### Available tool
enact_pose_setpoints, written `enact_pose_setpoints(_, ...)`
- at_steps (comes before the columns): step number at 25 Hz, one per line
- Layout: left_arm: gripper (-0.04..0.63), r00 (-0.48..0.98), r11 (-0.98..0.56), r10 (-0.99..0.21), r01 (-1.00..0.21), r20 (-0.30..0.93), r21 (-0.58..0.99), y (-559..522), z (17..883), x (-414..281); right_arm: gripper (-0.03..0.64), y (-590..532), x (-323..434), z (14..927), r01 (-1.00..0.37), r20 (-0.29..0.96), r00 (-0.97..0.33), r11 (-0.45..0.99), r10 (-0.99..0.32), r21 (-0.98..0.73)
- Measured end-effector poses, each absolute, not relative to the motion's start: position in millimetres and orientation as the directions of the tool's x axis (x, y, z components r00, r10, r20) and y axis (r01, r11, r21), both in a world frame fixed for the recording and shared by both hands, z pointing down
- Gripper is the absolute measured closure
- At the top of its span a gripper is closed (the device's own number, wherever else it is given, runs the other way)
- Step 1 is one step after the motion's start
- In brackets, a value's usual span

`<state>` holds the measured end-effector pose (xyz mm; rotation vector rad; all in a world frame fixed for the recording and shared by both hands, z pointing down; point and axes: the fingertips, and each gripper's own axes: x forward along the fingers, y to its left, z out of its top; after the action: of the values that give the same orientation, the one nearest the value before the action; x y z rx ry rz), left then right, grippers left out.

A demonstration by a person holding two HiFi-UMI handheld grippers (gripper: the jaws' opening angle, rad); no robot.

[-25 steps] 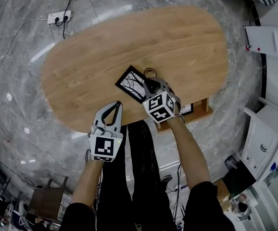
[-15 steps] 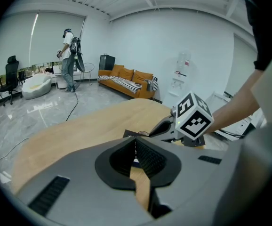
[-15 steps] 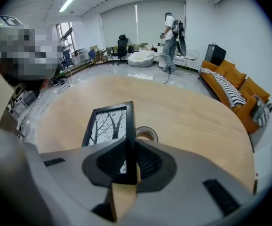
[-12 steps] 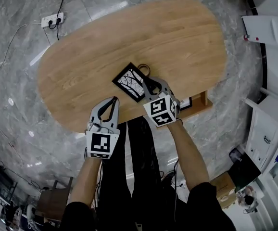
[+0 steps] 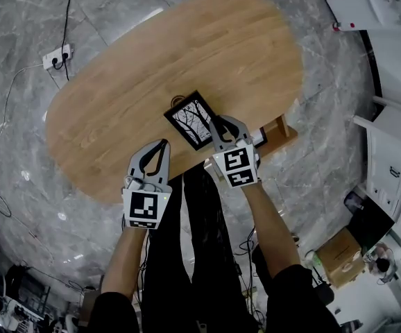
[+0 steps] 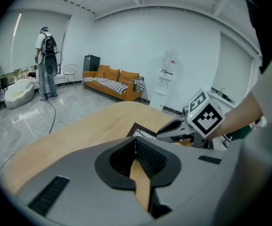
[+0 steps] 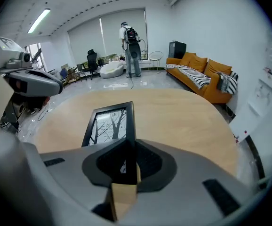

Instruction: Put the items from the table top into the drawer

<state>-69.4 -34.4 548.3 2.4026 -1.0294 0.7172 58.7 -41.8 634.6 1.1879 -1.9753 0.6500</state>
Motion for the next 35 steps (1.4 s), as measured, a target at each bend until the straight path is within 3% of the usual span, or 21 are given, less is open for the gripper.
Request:
enact_pose_setpoints(11,0.581,0.680,-0.750,-0.425,-0.634,0.597,0.189,-27,541,-4,0.548,26,149,631,-0.974,0.816,-0.165,0.221,-0.554,-0.047)
enact_pose_setpoints(24,0.581,0.752,-0.864,-0.274,-0.466,0.600,0.190,0,542,72,0.548,146,246,646,-0.999,0.873,0.003,-0.044,-0.488,-0.021)
enact_pose_setpoints(35,0.581,0.754,-0.890,-0.218,-0.414,0.620,0.191,22,552,88,0.546,183,273,683,-0.994,0.919,0.031,-0.112,-0.394,-0.014)
